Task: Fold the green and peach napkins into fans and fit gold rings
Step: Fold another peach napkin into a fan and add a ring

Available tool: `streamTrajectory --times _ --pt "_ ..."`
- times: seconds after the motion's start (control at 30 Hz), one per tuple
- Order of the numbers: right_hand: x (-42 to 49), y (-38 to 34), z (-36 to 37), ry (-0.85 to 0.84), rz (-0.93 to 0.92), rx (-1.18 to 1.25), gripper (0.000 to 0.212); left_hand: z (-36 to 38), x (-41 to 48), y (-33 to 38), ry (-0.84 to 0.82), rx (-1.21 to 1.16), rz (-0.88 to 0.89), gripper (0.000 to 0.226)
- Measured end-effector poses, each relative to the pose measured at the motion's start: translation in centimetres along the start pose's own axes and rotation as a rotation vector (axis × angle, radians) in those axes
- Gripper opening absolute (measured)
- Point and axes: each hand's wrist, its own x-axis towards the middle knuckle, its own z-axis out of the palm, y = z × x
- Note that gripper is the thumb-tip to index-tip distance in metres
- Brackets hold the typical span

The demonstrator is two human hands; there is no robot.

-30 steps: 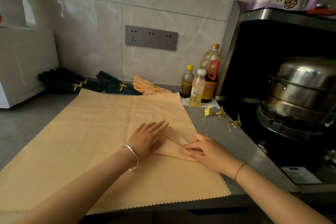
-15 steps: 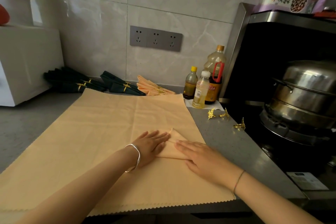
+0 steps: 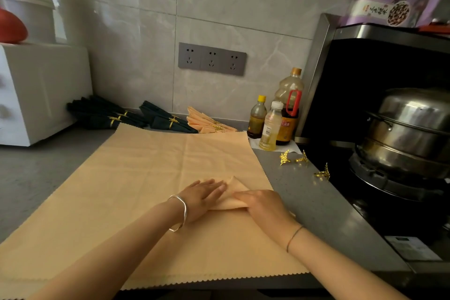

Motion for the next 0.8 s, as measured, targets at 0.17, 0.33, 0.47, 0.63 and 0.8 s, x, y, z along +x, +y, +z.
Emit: streamTrajectory --times 0.17,0.33,0.47,0.63,0.8 --pt "1.3 1.7 -2.2 0.094 0.353 0.521 0.016 -3.5 -2.9 1.2 0.277 -0.079 0.112 0.076" --pt "2.2 2.5 -4.4 -0.185 0.619 1.024 0.018 -4.7 -5.6 1.5 0.348 0.246 0.236 0.081" --pt "2.5 2.3 -4.1 -0.473 0.698 1.34 0.014 -3.4 -6.5 1.4 0.242 0.336 0.309 0.08" --pt "2.7 2.6 -2.5 -0.76 0.704 1.219 0.018 -1.8 -6.5 1.8 0.026 0.353 0.227 0.079" --pt "2.9 3.1 -1.5 -0.868 0.709 1.104 0.022 -0.1 -5.6 1.6 -0.117 0.241 0.134 0.087"
